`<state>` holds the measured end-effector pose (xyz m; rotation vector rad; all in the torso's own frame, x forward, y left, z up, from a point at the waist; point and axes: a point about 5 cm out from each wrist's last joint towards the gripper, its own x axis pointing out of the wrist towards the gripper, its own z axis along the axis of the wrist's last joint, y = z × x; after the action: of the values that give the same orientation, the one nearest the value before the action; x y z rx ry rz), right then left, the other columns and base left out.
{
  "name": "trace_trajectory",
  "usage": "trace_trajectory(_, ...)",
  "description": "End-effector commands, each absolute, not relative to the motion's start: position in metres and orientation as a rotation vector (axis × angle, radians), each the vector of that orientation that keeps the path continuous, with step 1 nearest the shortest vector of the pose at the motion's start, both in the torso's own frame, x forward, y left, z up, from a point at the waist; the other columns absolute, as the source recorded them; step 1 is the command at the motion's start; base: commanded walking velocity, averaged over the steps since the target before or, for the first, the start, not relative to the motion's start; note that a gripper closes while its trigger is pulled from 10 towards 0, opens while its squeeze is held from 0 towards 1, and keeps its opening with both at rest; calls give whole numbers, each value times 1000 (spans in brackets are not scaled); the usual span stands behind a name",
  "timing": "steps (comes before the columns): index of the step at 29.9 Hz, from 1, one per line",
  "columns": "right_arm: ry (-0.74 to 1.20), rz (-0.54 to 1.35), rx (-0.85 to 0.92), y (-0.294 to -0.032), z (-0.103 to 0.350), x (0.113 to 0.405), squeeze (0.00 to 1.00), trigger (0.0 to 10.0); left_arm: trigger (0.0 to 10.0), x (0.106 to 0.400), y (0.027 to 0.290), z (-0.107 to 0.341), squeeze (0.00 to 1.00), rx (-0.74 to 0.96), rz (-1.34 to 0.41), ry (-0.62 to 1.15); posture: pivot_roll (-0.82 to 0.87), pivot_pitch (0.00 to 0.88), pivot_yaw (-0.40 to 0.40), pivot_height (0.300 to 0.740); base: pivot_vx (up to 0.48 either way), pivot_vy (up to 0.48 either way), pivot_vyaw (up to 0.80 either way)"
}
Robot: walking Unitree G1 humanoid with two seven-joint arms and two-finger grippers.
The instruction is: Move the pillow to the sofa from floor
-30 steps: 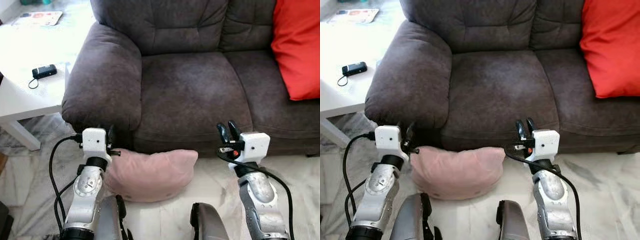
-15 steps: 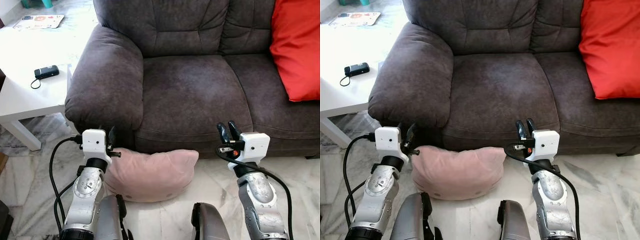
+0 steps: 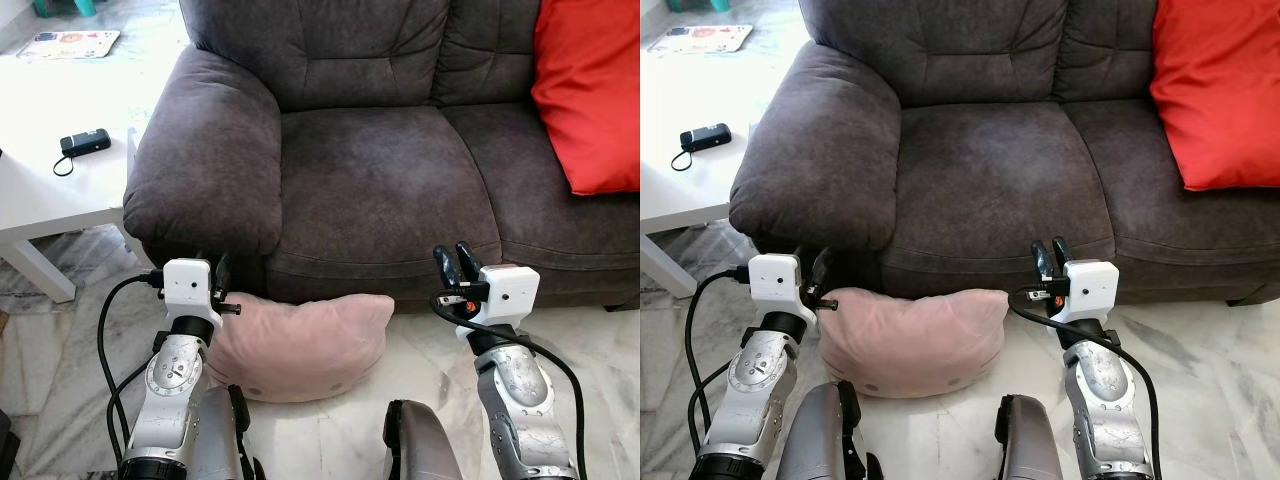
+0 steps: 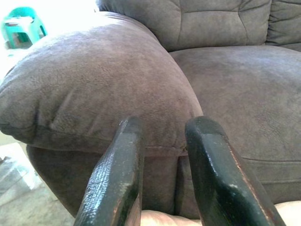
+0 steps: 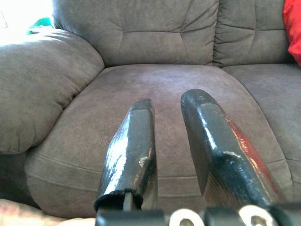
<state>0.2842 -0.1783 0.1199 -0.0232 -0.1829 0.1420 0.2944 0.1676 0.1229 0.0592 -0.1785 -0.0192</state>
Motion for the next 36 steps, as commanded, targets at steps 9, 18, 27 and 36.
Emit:
trace_trajectory(9,-188,151,-12,-177,121,284,0,10000,10000,294,170,121,0,69,-10,-163,-56,149,-25,539,0,0,0)
trace_trajectory(18,-184,149,-25,-181,120,283,0,10000,10000,291,176,116,0,93,36,-152,-58,149,-25,539,0,0,0)
trace_trajectory(27,-153,26,3,-198,112,282,0,10000,10000,271,207,111,0,90,213,-130,-52,151,-24,539,0,0,0)
trace_trajectory(36,-121,-103,15,-218,105,281,0,10000,10000,276,201,112,0,86,182,-127,-53,151,-18,539,0,0,0)
